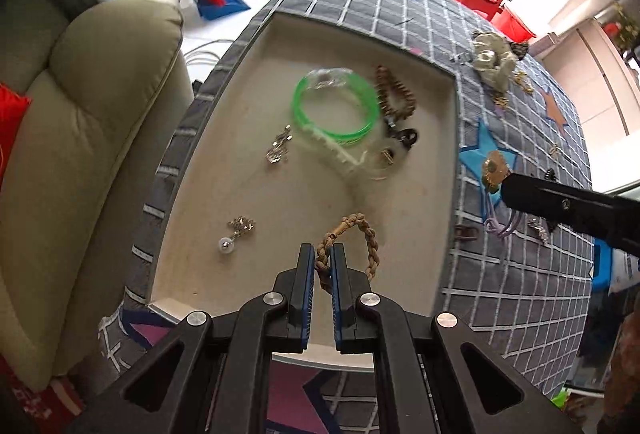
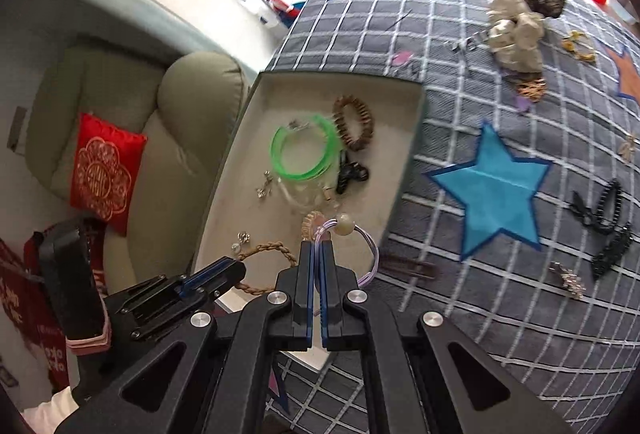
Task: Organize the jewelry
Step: 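Drop the braided tie into the white tray with the left tool while the right tool releases the black tie, then move the left tool to the silver star hair pin while the right tool approaches the black beaded hair clip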
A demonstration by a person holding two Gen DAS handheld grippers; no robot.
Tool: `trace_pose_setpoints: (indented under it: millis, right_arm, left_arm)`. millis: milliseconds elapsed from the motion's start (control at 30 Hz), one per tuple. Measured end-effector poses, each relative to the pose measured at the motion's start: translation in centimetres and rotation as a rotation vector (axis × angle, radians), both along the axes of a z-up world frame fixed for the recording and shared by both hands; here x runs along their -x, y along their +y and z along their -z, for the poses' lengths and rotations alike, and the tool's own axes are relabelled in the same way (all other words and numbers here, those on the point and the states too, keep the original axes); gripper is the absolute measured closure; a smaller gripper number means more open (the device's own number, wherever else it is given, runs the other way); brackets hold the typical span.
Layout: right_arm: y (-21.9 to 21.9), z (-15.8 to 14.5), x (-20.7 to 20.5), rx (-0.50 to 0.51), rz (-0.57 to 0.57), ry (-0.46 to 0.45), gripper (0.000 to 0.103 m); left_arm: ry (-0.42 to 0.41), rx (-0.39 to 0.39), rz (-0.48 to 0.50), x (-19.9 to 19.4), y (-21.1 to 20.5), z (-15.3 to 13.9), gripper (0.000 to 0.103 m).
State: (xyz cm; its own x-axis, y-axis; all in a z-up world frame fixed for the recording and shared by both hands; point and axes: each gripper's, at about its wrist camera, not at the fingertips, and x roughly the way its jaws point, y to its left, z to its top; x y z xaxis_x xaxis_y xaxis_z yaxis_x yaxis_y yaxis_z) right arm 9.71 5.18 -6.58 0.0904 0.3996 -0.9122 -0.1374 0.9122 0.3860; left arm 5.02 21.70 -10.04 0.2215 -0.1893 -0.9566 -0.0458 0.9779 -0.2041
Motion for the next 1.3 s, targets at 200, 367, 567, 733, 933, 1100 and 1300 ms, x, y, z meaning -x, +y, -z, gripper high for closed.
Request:
trace_pose_setpoints:
  millis: [200, 367, 567, 733, 933, 1100, 1300]
  right_arm:
    - [2.1, 2.4, -0.9, 0.043, -0.033, 0.030, 0.101]
    - [3.0, 4.7, -1.2, 0.074, -0.042, 0.075, 0.101]
    - [3.7, 7.2, -1.5, 0.113, -0.026, 0.121, 0.101]
    - [4.1, 8.2, -1.8, 0.114, -0.023, 0.142, 0.101]
    - [4.0, 8.4, -2.1, 0.094, -0.015, 0.161, 0.100]
    - [3.5, 7.5, -2.2, 0.070, -0.006, 0.161, 0.089]
    - [2.4, 5.0, -2.1, 0.035, 0.023, 0.107, 0.061]
  left_arm:
    - [0.008, 0.004, 0.001, -1.0, 0.0, 1.7, 0.093]
    - [0.029, -0.021, -0.004, -2.2, 0.2, 3.3, 0.093]
    - [0.052, -0.084, 0.015, -2.8, 0.1, 4.8, 0.093]
    - [0.066, -0.127, 0.028, -2.9, 0.1, 5.4, 0.093]
    - [0.063, -0.164, 0.029, -3.1, -0.1, 5.0, 0.092]
    - [0.044, -0.182, 0.029, -3.1, -0.3, 4.4, 0.083]
    - [-0.006, -0.202, 0.019, -2.9, -0.6, 2.9, 0.010]
